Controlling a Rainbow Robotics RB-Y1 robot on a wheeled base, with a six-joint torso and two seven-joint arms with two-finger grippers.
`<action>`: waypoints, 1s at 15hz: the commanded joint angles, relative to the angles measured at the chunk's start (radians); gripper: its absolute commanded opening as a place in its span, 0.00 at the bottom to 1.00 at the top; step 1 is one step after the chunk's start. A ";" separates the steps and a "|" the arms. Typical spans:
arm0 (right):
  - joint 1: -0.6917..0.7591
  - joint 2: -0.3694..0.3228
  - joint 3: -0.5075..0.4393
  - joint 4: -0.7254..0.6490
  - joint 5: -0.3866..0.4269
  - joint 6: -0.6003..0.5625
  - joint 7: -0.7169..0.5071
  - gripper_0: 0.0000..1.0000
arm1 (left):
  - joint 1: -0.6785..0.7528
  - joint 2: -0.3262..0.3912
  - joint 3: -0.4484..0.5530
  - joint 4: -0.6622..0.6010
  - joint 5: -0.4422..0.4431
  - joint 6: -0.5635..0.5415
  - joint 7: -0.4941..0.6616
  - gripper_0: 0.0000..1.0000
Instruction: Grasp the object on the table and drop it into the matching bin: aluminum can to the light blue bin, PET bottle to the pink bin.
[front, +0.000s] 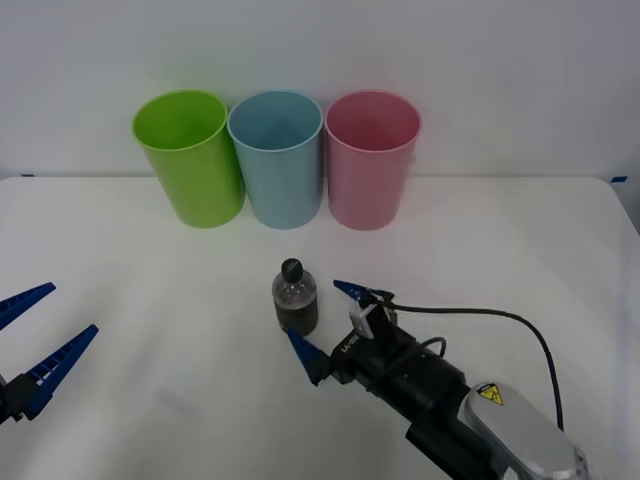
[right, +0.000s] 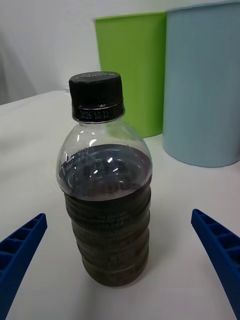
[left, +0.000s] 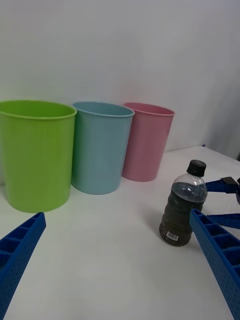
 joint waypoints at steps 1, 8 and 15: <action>-0.027 0.029 0.007 0.034 0.010 0.018 0.000 1.00 | 0.000 0.000 0.000 0.000 0.000 0.000 0.000 1.00; -0.097 0.094 0.043 0.126 0.029 0.087 0.000 1.00 | 0.000 0.000 0.000 0.000 0.000 0.000 0.000 1.00; -0.122 0.137 0.043 0.168 0.059 0.125 0.000 1.00 | 0.000 0.000 0.000 0.000 0.000 0.000 0.000 1.00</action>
